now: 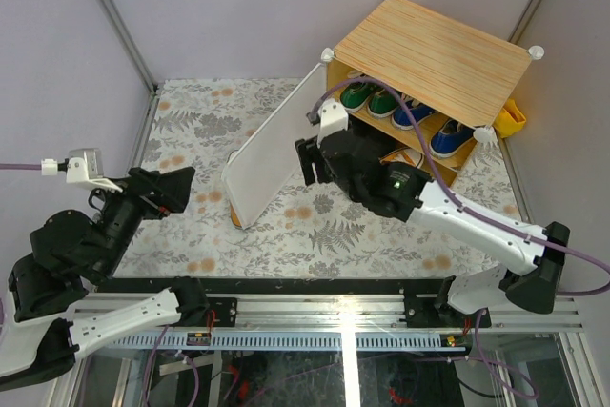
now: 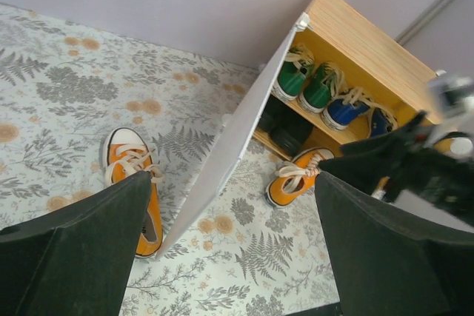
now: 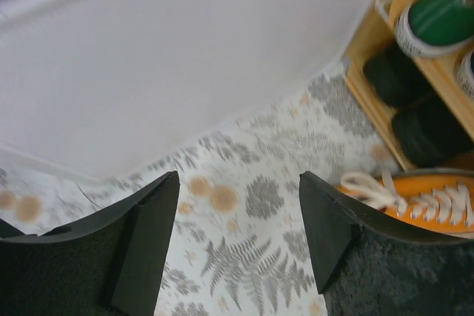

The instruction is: Place and organize the shoes in the shoe cabinet

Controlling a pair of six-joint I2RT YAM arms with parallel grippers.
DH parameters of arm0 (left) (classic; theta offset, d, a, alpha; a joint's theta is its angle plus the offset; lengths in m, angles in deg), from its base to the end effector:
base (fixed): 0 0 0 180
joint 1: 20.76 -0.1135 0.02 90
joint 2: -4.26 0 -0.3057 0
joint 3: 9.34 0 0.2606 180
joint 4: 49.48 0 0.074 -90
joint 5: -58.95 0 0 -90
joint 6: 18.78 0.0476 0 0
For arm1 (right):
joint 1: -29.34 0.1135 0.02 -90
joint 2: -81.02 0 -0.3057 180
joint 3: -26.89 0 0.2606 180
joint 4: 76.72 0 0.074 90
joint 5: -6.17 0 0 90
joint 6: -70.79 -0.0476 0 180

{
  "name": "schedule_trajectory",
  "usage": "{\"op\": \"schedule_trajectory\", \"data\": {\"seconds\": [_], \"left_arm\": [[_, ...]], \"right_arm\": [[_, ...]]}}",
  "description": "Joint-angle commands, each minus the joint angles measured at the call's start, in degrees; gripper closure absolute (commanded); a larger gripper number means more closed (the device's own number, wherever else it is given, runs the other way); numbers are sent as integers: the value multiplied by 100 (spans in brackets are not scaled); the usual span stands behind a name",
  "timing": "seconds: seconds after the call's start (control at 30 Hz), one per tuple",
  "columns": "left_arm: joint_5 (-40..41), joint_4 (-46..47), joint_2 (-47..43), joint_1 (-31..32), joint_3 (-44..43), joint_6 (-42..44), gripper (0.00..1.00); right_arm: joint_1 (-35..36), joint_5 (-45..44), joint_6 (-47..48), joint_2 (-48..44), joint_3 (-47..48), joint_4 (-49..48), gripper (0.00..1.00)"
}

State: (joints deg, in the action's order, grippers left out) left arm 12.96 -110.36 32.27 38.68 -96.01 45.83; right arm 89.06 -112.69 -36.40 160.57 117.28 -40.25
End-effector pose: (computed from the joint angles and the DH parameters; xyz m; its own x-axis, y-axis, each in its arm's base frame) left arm 0.0253 0.0222 0.4754 -0.1320 -0.3830 -0.9143 0.2322 0.8847 -0.4041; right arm 0.1836 0.2689 0.4131 -0.3670 -0.1153 -0.9230 -0.4484 0.8913 0.0670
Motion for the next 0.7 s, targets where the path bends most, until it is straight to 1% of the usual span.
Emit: {"op": "schedule_trajectory", "data": {"seconds": [0.0, 0.1, 0.2, 0.27, 0.37, 0.53, 0.6, 0.67], "left_arm": [[787, -344, 125, -4, 88, -811, 11], [1220, -471, 142, 3, 204, -1356, 12], [1586, -312, 268, 24, 325, -1534, 15], [1739, -174, 532, 37, 449, -1565, 16], [2127, -192, 1034, 39, 473, -1919, 14], [2213, 1180, 1532, 4, 384, -1364, 18], [1959, 1590, 1985, -88, 133, -1125, 20], [1553, 1936, 2490, -361, -185, -819, 20]], "right_arm": [[13, 108, 402, -15, 475, -172, 28], [21, 271, 271, -136, 180, -404, 27], [26, 526, 127, -385, -100, -542, 27], [22, 603, 61, -562, -206, -529, 27], [31, 643, 10, -855, -345, -446, 27], [31, 783, -42, -1255, -659, -416, 27], [33, 824, -58, -1363, -749, -352, 27], [34, 817, -78, -1479, -852, -307, 28]]}}
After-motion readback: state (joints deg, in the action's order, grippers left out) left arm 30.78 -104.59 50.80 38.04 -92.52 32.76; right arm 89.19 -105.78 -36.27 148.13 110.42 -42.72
